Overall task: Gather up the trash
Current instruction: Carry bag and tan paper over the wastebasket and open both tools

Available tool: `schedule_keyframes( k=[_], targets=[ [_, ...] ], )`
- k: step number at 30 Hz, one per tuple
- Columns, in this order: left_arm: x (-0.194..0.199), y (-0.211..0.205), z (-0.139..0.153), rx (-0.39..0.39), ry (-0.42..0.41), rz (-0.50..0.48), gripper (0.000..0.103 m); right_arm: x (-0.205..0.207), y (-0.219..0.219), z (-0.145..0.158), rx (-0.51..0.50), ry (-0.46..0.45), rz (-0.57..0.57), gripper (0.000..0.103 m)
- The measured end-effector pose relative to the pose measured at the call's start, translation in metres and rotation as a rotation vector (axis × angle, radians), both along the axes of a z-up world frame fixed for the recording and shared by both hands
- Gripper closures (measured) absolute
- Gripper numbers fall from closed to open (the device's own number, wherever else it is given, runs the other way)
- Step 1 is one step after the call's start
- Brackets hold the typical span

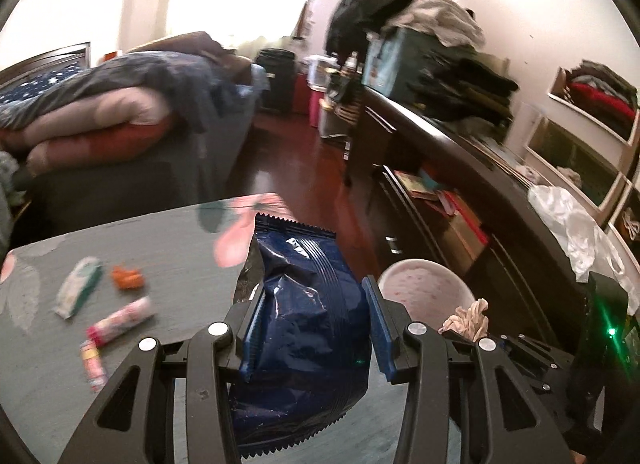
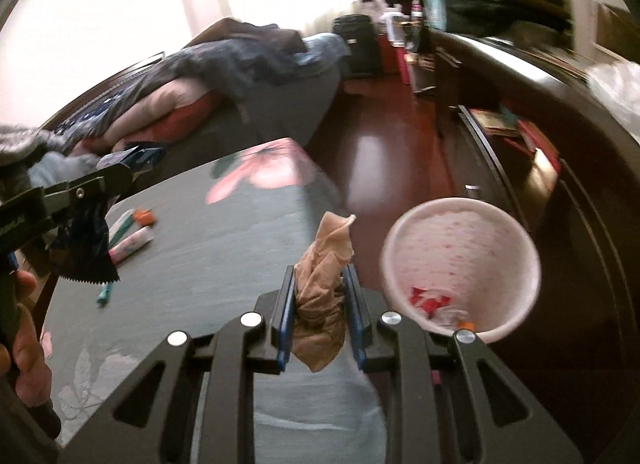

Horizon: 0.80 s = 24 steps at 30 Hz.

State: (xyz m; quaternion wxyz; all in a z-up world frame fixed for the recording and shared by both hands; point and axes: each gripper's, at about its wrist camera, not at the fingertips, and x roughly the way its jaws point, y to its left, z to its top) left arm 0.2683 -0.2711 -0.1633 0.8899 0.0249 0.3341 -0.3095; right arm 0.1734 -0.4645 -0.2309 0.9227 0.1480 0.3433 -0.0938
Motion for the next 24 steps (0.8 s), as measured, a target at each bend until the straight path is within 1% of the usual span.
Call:
schedule_keyframes(
  k=[4, 13, 19, 24],
  targets=[
    [0.0, -0.036, -0.005, 0.005, -0.001, -0.065, 0.058, -0.007, -0.036, -0.008, 0.007, 0.001, -0.072, 0.078],
    [0.006, -0.114, -0.027, 0.028, 0.033, -0.205, 0.058, -0.015, -0.101, -0.031, 0.018, 0.025, -0.204, 0.078],
    [0.009, -0.165, -0.044, 0.043, 0.056, -0.284, 0.058, -0.008, -0.125, -0.045, 0.02, 0.035, -0.24, 0.078],
    [0.014, -0.193, -0.059, 0.055, 0.087, -0.323, 0.058, 0.001, -0.137, -0.057, 0.016, 0.048, -0.255, 0.078]
  ],
)
